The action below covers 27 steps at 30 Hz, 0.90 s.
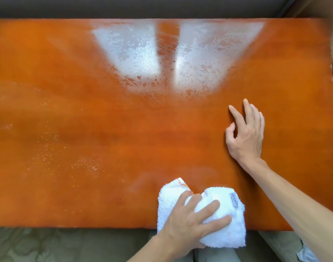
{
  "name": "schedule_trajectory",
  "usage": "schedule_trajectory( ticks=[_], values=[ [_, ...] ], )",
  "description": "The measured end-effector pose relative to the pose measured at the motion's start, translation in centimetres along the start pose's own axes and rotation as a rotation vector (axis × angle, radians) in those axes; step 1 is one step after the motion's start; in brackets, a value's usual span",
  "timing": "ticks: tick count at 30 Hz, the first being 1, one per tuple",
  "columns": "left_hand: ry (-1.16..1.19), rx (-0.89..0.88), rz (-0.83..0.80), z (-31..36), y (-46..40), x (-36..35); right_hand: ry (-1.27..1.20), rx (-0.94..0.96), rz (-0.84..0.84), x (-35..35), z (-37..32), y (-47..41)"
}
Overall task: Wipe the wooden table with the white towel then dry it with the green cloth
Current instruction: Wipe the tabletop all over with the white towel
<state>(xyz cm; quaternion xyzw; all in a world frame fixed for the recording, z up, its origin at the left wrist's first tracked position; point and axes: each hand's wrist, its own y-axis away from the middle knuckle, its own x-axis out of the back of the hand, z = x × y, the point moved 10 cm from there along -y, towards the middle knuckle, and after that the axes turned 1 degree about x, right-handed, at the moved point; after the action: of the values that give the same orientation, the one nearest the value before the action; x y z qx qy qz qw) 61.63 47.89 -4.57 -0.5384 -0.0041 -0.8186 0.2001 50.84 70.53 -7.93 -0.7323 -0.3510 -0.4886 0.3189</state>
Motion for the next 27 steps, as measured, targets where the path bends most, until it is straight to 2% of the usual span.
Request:
schedule_trajectory(
  ticks=[2, 4, 7, 13, 17, 19, 24, 27],
  values=[
    [-0.028, 0.036, -0.050, -1.3, -0.6, -0.2, -0.002, -0.002, -0.001, 0.0, 0.2, 0.0],
    [-0.056, 0.154, -0.019, -4.1, -1.8, 0.8, -0.009, -0.011, -0.005, 0.0, 0.5, 0.1],
    [-0.116, 0.403, 0.068, -11.4, -5.1, 4.1, -0.018, -0.023, -0.009, 0.1, 0.6, 0.1],
    [-0.191, 0.800, 0.081, -26.6, -14.2, 9.1, -0.014, -0.013, -0.023, -0.3, 0.2, -0.1],
    [-0.223, 1.015, 0.146, -29.8, -17.7, 10.3, -0.025, 0.002, -0.013, -0.1, 0.0, -0.1],
    [-0.239, 1.013, 0.151, -28.8, -17.5, 10.3, -0.039, 0.004, -0.007, 0.0, 0.0, -0.1],
    [-0.176, 0.797, 0.105, -22.3, -13.2, 8.0, -0.077, -0.015, -0.021, 0.1, 0.1, -0.1],
    [-0.139, 0.702, 0.079, -17.3, -9.1, 6.4, -0.185, -0.041, -0.010, 0.3, 0.3, 0.0]
  ],
)
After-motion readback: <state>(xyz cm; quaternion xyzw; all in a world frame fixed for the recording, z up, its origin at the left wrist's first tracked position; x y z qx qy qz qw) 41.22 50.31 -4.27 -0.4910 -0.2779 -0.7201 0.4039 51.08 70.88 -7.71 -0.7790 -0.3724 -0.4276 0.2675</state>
